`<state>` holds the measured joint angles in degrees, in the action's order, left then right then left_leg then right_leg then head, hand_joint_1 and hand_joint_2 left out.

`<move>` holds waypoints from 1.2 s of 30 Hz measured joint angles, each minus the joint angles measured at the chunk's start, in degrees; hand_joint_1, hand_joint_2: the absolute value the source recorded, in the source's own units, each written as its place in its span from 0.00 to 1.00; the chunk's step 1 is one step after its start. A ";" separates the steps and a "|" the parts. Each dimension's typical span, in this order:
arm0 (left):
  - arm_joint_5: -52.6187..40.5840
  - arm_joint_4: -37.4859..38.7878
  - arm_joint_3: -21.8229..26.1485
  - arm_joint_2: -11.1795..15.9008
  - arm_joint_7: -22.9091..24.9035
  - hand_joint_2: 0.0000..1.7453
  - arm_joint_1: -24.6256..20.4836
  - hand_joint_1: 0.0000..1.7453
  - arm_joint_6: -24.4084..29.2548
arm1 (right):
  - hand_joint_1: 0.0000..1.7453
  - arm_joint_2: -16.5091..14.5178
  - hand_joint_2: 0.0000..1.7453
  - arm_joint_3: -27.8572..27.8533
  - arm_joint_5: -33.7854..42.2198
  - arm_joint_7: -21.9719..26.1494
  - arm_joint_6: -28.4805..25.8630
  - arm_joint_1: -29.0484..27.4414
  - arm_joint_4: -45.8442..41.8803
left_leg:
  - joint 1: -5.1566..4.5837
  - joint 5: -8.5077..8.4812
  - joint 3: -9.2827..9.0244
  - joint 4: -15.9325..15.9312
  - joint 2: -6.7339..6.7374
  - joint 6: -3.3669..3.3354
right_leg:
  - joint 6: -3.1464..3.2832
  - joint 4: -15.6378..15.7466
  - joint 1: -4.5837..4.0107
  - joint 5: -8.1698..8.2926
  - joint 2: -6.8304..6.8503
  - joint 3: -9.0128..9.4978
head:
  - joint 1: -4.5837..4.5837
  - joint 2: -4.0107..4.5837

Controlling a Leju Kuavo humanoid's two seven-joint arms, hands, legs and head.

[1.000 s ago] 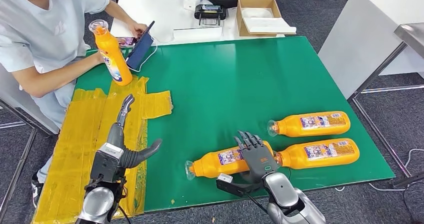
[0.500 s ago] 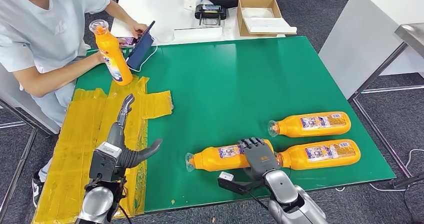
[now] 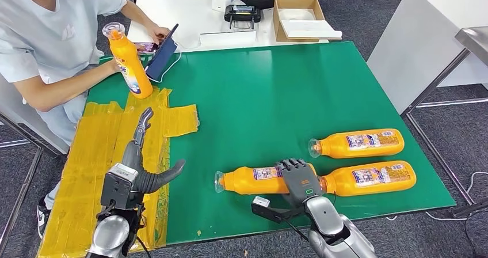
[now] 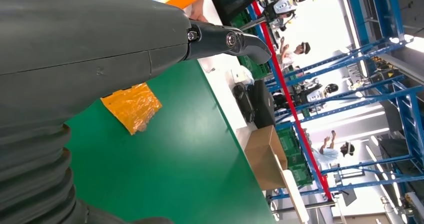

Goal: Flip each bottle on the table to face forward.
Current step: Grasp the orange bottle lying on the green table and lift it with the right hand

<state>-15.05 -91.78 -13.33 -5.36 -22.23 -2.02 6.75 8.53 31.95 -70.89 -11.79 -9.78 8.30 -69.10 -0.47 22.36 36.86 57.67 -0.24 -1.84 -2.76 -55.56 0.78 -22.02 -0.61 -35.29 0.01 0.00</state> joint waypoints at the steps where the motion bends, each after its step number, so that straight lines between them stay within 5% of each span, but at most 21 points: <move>1: 0.06 -0.19 0.00 0.00 0.12 1.00 0.09 0.00 -0.06 | 1.00 -0.38 1.00 -0.50 1.40 1.02 -1.70 -0.50 -0.45 | 0.00 -0.01 0.01 0.00 -0.01 0.00 | -0.03 0.00 0.00 0.02 0.00 0.07 | 0.01 0.00; 5: 1.67 -0.90 0.00 0.02 1.02 1.00 0.60 0.00 -1.49 | 1.00 -1.94 1.00 -3.27 8.90 6.92 -9.22 -3.46 -3.56 | 0.00 -0.01 0.13 0.00 -0.04 0.00 | -0.04 -0.02 0.00 0.02 0.02 0.02 | 0.01 0.00; 15: 2.67 -1.04 -0.02 0.02 1.36 1.00 0.79 0.00 -2.23 | 1.00 -2.52 1.00 -4.25 11.19 8.88 -11.27 -4.39 -4.97 | 0.00 0.00 0.19 0.00 -0.03 0.00 | -0.04 -0.02 -0.01 0.02 0.01 -0.03 | 0.00 0.00; 22: 11.89 -0.42 -2.57 1.28 4.89 1.00 0.75 0.00 -7.47 | 1.00 -8.39 1.00 -14.50 34.16 25.25 -18.48 -9.65 -18.97 | 0.00 0.04 0.35 0.00 0.02 0.04 | 0.00 -0.02 0.01 -0.01 0.00 -0.29 | 0.00 0.00; 36: 30.17 3.75 -7.16 3.85 9.98 1.00 -2.72 0.00 -20.29 | 1.00 -11.99 1.00 -15.62 48.51 32.06 -12.38 -6.45 -18.36 | 0.01 0.01 0.42 0.00 0.02 0.04 | -0.02 -0.03 0.00 0.01 0.00 -0.33 | -0.01 0.00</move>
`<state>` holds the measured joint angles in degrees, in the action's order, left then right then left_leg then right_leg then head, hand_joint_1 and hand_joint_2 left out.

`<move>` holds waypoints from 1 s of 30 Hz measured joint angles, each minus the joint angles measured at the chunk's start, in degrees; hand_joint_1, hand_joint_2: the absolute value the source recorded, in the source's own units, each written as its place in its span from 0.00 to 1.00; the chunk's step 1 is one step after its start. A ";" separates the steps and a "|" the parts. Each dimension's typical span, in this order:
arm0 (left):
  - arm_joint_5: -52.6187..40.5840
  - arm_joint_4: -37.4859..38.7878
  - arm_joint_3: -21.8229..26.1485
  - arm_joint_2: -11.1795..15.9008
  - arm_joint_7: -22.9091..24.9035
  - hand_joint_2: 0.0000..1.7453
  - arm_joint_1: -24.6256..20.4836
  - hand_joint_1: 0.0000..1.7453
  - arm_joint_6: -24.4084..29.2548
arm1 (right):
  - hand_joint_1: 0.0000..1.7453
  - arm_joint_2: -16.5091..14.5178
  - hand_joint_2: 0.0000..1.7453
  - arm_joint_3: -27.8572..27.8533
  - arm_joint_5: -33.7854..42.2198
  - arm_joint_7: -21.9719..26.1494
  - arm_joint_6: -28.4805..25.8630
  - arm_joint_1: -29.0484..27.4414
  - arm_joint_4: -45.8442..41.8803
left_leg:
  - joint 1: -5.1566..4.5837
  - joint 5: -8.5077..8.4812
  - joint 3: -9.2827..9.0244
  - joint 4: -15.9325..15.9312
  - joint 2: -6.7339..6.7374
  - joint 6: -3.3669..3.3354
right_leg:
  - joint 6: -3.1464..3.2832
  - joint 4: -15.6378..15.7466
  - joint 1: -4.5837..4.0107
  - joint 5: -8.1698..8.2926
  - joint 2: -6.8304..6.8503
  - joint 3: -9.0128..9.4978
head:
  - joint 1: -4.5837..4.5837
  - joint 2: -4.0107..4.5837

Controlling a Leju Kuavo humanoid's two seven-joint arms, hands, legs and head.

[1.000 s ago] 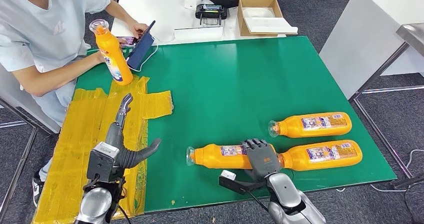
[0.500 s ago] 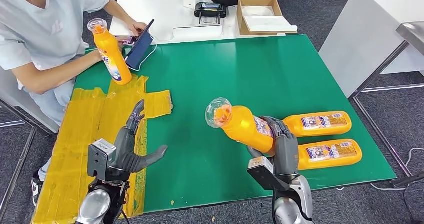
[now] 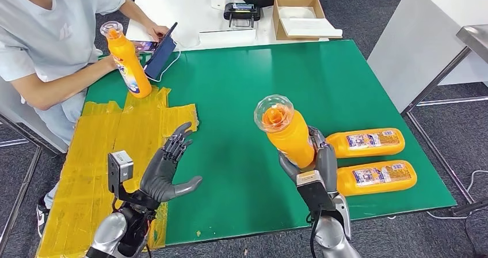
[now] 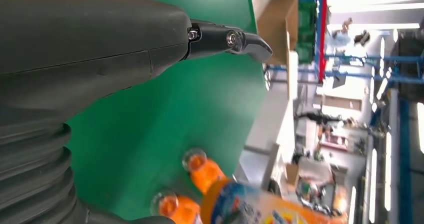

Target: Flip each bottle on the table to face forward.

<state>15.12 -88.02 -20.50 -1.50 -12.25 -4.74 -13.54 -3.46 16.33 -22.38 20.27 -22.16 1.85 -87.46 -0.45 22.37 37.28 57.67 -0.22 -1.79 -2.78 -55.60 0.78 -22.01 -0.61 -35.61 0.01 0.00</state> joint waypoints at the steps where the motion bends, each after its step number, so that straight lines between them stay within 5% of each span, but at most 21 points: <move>1: 0.52 0.25 -0.46 0.03 0.14 1.00 -0.48 0.00 -0.19 | 1.00 -0.33 1.00 0.20 0.83 0.25 0.79 0.55 0.72 | 0.00 0.00 0.00 0.00 0.00 0.00 | 0.00 0.00 0.00 0.00 0.00 0.00 | 0.01 0.00; 23: 4.29 2.44 -4.51 0.88 0.92 1.00 -4.22 0.00 -1.51 | 1.00 -3.47 1.00 4.84 2.28 0.63 5.78 6.03 11.56 | 0.00 0.00 0.11 0.00 0.01 0.00 | 0.00 -0.01 0.00 0.00 0.00 -0.08 | 0.01 0.00; 30: 6.14 3.12 -5.30 0.87 1.37 1.00 -5.21 0.00 -1.81 | 1.00 -5.84 1.00 10.78 1.18 0.00 8.28 8.12 17.90 | 0.03 -0.01 0.12 0.00 0.01 0.01 | 0.01 -0.02 -0.02 -0.01 0.00 -0.13 | 0.02 0.00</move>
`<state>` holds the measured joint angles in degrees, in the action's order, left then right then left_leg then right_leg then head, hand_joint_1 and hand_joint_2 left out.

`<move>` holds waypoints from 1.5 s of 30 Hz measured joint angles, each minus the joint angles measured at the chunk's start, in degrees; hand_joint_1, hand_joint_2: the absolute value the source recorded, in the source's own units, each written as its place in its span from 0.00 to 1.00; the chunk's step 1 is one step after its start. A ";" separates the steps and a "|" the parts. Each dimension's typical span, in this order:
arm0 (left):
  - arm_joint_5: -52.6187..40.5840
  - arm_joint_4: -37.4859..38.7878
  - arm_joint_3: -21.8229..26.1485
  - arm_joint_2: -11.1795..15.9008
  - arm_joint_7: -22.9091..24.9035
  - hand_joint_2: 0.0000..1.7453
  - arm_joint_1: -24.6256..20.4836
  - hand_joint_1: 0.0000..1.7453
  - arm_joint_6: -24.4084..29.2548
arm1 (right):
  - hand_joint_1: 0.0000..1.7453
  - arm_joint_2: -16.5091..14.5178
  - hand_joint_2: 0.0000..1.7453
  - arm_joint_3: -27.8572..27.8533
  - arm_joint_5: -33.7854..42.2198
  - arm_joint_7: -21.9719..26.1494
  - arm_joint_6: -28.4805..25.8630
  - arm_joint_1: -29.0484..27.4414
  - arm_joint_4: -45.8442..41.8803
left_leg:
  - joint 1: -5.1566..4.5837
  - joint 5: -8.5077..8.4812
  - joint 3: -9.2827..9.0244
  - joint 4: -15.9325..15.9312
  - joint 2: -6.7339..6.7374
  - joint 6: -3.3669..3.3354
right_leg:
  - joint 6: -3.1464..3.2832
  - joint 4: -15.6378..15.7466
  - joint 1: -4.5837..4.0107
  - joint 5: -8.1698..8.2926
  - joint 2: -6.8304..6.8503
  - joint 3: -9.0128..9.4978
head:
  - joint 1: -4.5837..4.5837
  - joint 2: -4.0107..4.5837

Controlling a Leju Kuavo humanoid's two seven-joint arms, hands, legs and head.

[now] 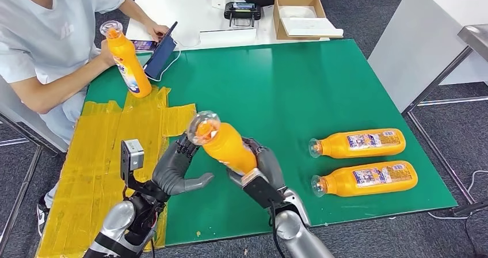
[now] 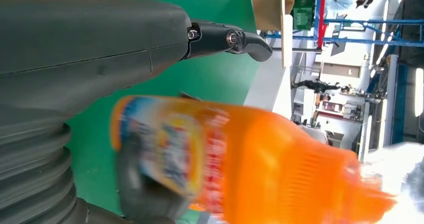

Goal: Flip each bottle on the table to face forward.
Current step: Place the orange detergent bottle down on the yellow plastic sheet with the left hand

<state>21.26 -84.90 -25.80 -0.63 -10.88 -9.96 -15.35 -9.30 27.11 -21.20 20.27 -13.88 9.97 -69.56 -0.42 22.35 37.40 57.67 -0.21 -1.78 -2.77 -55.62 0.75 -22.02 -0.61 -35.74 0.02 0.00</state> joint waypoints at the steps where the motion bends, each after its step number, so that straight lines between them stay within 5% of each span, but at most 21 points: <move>1: 0.15 0.12 -0.09 -0.01 0.01 1.00 -0.11 0.00 -0.03 | 1.00 -0.28 1.00 0.82 0.03 -0.01 0.17 0.17 0.79 | 0.01 0.00 0.00 0.00 0.00 0.00 | 0.00 0.00 0.00 0.00 0.00 0.00 | 0.00 0.00; 11: 0.94 1.94 -0.96 -0.01 -0.13 1.00 -1.59 0.00 -0.19 | 1.00 -1.27 1.00 7.24 2.99 1.24 4.80 1.30 3.89 | -0.01 0.00 0.06 0.00 0.00 0.00 | 0.00 0.00 0.01 0.00 0.00 -0.06 | -0.02 0.00; 24: 1.56 3.88 -1.91 -0.01 -0.48 1.00 -2.69 0.01 -0.26 | 1.00 -0.90 1.00 9.07 4.12 1.62 5.84 2.42 4.16 | 0.00 -0.01 0.07 0.00 0.00 0.00 | 0.00 0.00 0.00 0.01 0.00 -0.07 | -0.02 0.00; 27: 1.63 4.03 -1.99 -0.03 -0.87 1.00 -2.72 0.43 -0.26 | 1.00 -0.89 1.00 9.17 4.32 1.70 5.85 2.48 4.34 | 0.00 -0.01 0.07 0.00 0.00 0.00 | 0.00 0.00 0.01 0.01 0.00 -0.07 | -0.02 0.00; 28: 1.63 4.03 -2.02 -0.03 -1.09 1.00 -2.72 0.67 -0.25 | 1.00 -0.89 1.00 9.18 4.39 1.72 5.87 2.50 4.40 | 0.00 -0.01 0.07 0.00 0.00 0.00 | 0.00 0.00 0.01 0.01 0.00 -0.07 | -0.02 0.00; 31: 1.51 4.03 -2.10 -0.07 -1.90 1.00 -2.71 1.00 -0.10 | 1.00 -0.87 1.00 9.19 4.60 1.76 5.98 2.65 4.64 | 0.00 -0.01 0.07 0.00 0.00 0.00 | 0.00 0.00 0.01 0.01 0.00 -0.07 | -0.01 0.00; 45: 1.49 4.01 -2.14 -0.75 -3.17 1.00 -2.50 1.00 1.65 | 1.00 -0.93 1.00 9.38 5.09 1.80 6.44 3.00 5.76 | 0.00 -0.01 0.07 0.00 0.00 0.00 | -0.01 0.00 0.00 0.01 0.00 -0.07 | -0.01 0.00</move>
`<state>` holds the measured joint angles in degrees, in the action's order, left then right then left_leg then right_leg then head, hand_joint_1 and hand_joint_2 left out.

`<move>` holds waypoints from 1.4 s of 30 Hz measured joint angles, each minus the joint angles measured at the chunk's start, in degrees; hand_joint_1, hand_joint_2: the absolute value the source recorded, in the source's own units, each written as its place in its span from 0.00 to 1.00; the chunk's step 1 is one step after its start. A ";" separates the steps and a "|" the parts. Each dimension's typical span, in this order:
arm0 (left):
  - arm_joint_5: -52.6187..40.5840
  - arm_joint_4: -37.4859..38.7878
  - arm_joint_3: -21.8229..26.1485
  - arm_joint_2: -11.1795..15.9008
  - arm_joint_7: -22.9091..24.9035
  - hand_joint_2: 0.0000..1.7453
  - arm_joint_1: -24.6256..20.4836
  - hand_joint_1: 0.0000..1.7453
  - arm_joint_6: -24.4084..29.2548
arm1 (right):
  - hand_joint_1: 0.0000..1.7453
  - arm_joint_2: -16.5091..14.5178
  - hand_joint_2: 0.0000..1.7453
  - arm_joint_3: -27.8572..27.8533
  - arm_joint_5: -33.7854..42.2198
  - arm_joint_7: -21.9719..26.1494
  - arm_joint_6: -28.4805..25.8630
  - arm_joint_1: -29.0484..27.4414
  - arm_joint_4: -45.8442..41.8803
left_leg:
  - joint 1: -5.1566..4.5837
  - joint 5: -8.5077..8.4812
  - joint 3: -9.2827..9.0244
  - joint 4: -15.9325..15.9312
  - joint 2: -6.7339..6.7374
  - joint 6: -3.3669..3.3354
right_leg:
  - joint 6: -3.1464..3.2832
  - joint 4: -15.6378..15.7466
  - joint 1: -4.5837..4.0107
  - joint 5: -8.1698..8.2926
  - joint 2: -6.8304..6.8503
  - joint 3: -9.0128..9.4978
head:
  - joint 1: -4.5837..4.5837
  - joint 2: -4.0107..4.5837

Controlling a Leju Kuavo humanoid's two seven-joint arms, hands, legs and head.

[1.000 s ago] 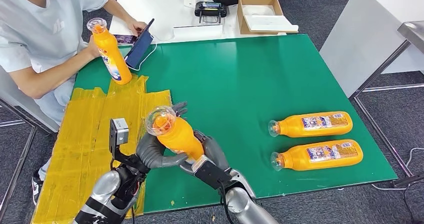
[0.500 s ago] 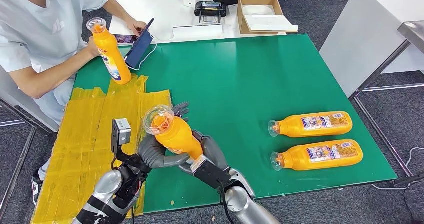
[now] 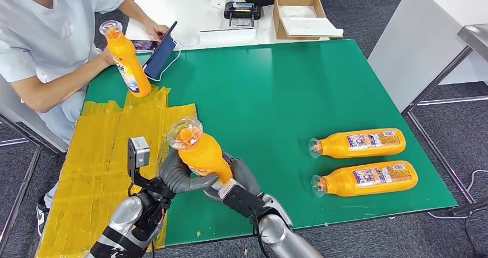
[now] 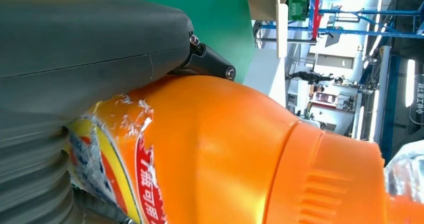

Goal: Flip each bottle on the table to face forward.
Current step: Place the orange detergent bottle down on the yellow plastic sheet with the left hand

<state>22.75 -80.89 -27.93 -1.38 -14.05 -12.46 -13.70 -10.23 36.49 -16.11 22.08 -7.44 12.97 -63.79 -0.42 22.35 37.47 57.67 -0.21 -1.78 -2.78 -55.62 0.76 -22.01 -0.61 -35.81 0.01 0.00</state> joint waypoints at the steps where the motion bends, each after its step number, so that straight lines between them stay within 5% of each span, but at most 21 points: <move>1: 0.00 0.00 0.01 -0.01 0.00 1.00 0.01 1.00 0.01 | 1.00 0.00 1.00 0.01 0.00 0.02 0.01 0.00 0.05 | 0.00 0.00 0.00 0.00 0.00 0.00 | 0.00 0.00 0.00 0.00 0.00 0.00 | 0.00 0.00; 13: 0.00 0.00 0.04 -0.05 -0.03 1.00 0.11 1.00 0.15 | 1.00 0.00 1.00 0.40 0.00 0.04 0.01 0.03 0.33 | 0.00 0.00 0.00 0.00 0.00 0.00 | 0.00 0.00 0.00 0.00 0.00 0.00 | 0.01 0.00; 14: 0.00 0.00 0.04 -0.07 -0.03 1.00 0.12 1.00 0.22 | 0.94 0.00 1.00 0.40 0.00 0.04 0.01 0.04 0.37 | 0.00 0.00 0.00 0.00 0.00 0.00 | 0.00 0.00 0.00 0.00 0.00 0.00 | 0.00 0.00; 18: -0.04 0.00 0.05 -0.17 -0.20 1.00 0.15 1.00 0.79 | 0.01 0.01 1.00 0.40 0.01 0.16 -0.57 0.05 0.49 | 0.00 0.00 0.00 0.00 0.00 0.00 | 0.00 0.00 0.00 0.00 0.00 0.00 | 0.00 0.00; 24: -8.21 -0.59 0.57 -0.17 -2.65 1.00 -0.23 1.00 7.25 | 0.00 0.81 1.00 0.05 0.08 1.14 -3.62 -0.85 -1.51 | 0.00 -0.01 0.01 0.00 -0.01 -0.01 | 0.00 0.00 0.00 0.00 0.01 -0.01 | -0.01 0.00; 28: -34.35 -1.08 0.72 1.40 -2.71 1.00 -1.86 1.00 22.21 | 0.00 2.11 1.00 -1.40 -2.68 1.34 -8.25 -2.77 -7.29 | 0.00 -0.02 0.02 0.01 0.02 -0.01 | 0.00 0.00 0.00 0.02 0.00 -0.03 | 0.00 0.00; 31: -50.71 -1.14 1.37 2.83 0.46 1.00 -3.63 1.00 28.01 | 0.00 3.03 1.00 -3.05 -4.48 1.38 -10.05 -4.58 -12.60 | 0.00 -0.03 0.02 0.01 0.00 -0.02 | 0.00 0.00 0.00 0.02 0.01 -0.03 | 0.00 0.00; 36: -71.43 -0.55 1.83 5.16 7.79 1.00 -7.38 1.00 27.76 | 0.00 4.04 1.00 -5.59 -6.94 1.32 -11.96 -7.19 -20.91 | 0.00 -0.03 0.02 0.01 0.00 -0.02 | 0.00 0.00 0.00 0.02 0.00 -0.04 | -0.01 0.00; 42: -92.56 6.02 -1.41 9.31 16.20 1.00 -14.83 1.00 19.02 | 0.00 4.57 1.00 -7.93 -10.78 1.20 -17.27 -9.37 -28.87 | 0.00 -0.07 0.02 0.01 0.02 -0.02 | 0.04 0.00 0.00 0.07 0.00 -0.05 | 0.00 0.00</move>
<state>-69.81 -74.88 -29.35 7.94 2.14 -27.29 5.32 -5.66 28.56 -26.89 23.28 -24.71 3.59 -92.66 -0.42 22.28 37.49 57.68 -0.19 -1.80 -2.73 -55.62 0.76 -21.94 -0.61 -35.86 0.01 0.00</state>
